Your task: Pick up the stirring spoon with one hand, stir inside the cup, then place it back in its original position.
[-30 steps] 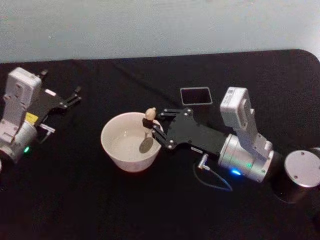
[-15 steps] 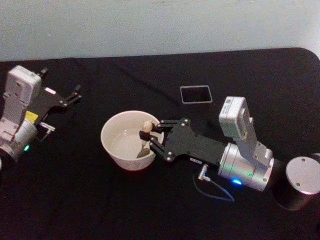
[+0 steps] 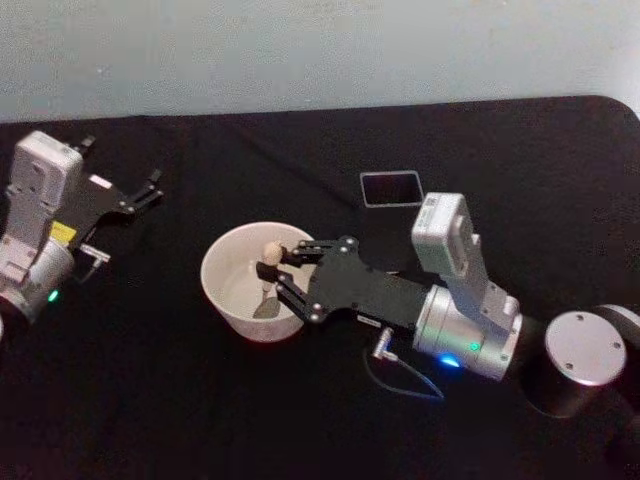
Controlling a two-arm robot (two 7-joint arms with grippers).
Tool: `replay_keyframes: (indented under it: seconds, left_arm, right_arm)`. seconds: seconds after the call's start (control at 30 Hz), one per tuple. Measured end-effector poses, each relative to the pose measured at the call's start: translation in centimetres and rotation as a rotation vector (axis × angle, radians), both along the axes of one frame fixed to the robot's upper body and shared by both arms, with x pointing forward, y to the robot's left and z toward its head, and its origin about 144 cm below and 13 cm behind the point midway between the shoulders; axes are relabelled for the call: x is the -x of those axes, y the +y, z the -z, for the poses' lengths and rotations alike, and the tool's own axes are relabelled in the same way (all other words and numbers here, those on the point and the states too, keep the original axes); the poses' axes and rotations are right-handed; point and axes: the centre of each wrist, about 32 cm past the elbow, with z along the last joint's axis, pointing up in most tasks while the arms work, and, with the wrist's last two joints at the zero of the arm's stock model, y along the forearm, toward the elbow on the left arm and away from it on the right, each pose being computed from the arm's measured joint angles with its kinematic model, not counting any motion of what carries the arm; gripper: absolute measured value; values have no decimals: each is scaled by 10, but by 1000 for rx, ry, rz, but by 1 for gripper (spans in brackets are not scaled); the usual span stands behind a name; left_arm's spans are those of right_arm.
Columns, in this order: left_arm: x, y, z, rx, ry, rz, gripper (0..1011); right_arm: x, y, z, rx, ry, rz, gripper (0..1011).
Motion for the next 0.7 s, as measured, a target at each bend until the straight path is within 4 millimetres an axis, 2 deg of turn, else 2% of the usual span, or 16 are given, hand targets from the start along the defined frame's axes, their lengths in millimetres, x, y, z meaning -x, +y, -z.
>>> replay_keyframes:
  seconds: [0.37, 0.7]
  left_arm:
    - [0, 0, 0, 0, 0, 0, 1001]
    - [0, 0, 0, 0, 0, 0, 1001]
  right_arm:
    - [-11, 11, 2, -9, -8, 39, 172]
    - [-18, 10, 5, 2, -15, 76, 172]
